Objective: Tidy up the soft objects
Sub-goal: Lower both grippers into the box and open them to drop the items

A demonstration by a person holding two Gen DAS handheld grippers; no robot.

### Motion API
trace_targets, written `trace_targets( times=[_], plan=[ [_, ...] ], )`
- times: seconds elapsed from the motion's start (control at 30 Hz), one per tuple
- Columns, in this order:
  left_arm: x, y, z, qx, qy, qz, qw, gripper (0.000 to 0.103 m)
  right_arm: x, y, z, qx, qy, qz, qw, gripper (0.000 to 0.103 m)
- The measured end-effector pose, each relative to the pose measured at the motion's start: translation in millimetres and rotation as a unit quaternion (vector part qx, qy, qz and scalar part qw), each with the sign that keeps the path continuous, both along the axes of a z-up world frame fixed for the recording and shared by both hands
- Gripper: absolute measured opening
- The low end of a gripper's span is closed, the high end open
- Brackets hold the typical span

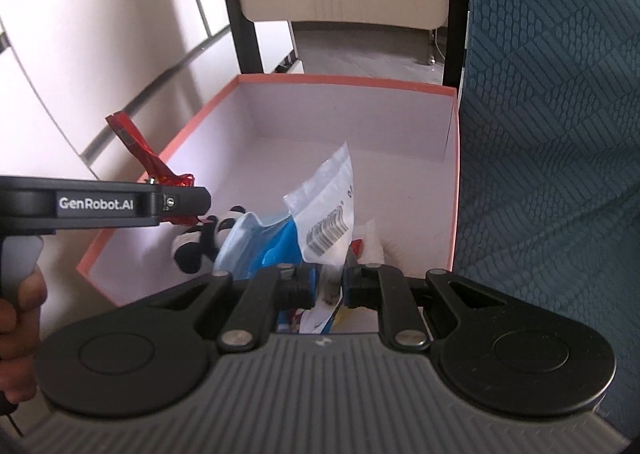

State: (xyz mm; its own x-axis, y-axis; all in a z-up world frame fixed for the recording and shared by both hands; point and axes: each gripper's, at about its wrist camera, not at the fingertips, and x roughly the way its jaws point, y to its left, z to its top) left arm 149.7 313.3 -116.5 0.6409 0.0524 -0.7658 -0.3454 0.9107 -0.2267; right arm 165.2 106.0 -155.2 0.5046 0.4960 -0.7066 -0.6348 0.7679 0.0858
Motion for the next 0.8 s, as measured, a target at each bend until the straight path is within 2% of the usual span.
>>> trace_targets(
  times=[0.3, 0.33, 0.37, 0.43, 0.47, 0.5, 0.8],
  plan=[
    [9, 8, -15, -0.01, 0.011, 0.007, 0.9999, 0.059, 19, 14, -13, -0.009, 0.006, -0.007, 1.0, 0.018],
    [9, 10, -15, -0.01, 0.014, 0.01, 0.9998, 0.066, 20, 14, -13, -0.009, 0.005, -0.007, 1.0, 0.018],
    [9, 12, -15, -0.011, 0.017, 0.013, 0.9997, 0.075, 20, 14, -12, -0.009, 0.004, -0.008, 1.0, 0.02],
    [6, 16, -13, -0.015, 0.011, 0.02, 0.9996, 0.081, 22, 15, -11, -0.009, 0.007, -0.008, 1.0, 0.03],
    [5, 18, -10, -0.019, 0.009, 0.022, 0.9995, 0.082, 23, 15, -11, -0.008, 0.011, -0.005, 1.0, 0.044],
    [3, 20, -8, -0.022, 0.008, 0.024, 0.9994, 0.082, 23, 14, -10, -0.006, 0.012, -0.004, 1.0, 0.053],
    [-21, 16, 23, -0.004, -0.017, 0.035, 0.9992, 0.083, 11, -5, 13, 0.018, -0.009, -0.014, 1.0, 0.054]
  ],
)
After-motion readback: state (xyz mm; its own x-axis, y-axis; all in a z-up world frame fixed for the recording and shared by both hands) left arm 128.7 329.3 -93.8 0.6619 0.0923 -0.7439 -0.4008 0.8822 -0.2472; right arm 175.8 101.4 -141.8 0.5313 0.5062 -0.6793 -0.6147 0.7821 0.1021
